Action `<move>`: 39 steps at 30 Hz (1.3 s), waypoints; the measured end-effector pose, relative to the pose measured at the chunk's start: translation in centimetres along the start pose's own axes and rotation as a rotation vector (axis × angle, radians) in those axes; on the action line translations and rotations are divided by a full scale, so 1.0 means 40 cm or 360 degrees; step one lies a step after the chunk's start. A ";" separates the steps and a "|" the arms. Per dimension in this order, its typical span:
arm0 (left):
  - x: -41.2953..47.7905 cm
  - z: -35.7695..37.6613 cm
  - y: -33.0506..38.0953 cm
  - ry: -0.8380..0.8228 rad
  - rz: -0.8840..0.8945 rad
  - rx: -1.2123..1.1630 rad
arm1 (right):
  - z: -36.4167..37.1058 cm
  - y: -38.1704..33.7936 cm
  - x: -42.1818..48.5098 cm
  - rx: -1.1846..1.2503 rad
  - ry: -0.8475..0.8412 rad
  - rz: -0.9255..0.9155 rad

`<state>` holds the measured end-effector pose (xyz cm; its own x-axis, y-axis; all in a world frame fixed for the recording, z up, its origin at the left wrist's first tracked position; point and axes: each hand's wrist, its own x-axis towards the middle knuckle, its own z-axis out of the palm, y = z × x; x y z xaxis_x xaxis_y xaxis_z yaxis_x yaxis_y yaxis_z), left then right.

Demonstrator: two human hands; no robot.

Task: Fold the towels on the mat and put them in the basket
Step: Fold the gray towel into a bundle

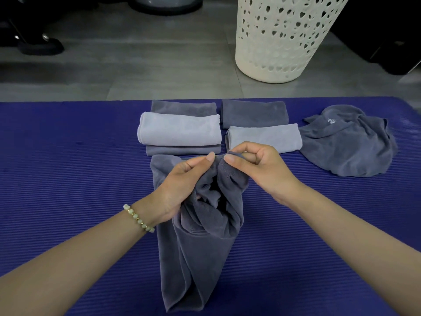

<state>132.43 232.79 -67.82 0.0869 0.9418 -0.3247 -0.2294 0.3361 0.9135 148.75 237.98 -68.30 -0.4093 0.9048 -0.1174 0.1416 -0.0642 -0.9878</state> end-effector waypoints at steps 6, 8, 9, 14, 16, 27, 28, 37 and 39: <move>0.008 -0.062 0.177 0.0489 0.0350 0.0156 | -0.087 -0.176 -0.001 -0.0079 0.0242 -0.0242; 0.007 -0.100 0.255 0.0668 0.0473 0.0051 | -0.128 -0.242 0.010 -0.0057 0.0395 -0.0312; 0.003 -0.120 0.292 0.0764 0.0532 0.0011 | -0.146 -0.272 0.012 -0.0071 0.0476 -0.0344; -0.034 -0.249 0.429 0.1192 0.0694 -0.0050 | -0.231 -0.366 0.006 -0.0064 0.0775 -0.0452; -0.045 -0.294 0.467 0.1334 0.0768 0.0119 | -0.258 -0.382 0.003 -0.0043 0.0799 -0.0500; -0.083 -0.373 0.526 0.0495 0.1140 0.1792 | -0.305 -0.488 0.039 -0.0320 0.0815 -0.0580; -0.085 -0.368 0.527 0.0426 0.1037 0.1840 | -0.312 -0.490 0.049 -0.0364 0.0806 -0.0581; -0.107 -0.375 0.576 0.0192 0.0366 0.1982 | -0.333 -0.441 0.100 -0.0604 0.0866 -0.0583; -0.103 -0.376 0.587 0.0264 0.0278 0.1915 | -0.328 -0.435 0.110 -0.0516 0.0856 -0.0543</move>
<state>112.09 236.88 -48.74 0.0004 0.9925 -0.1221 0.8234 0.0690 0.5633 156.33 248.59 -50.29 0.0110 0.9397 0.3419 0.3798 0.3123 -0.8708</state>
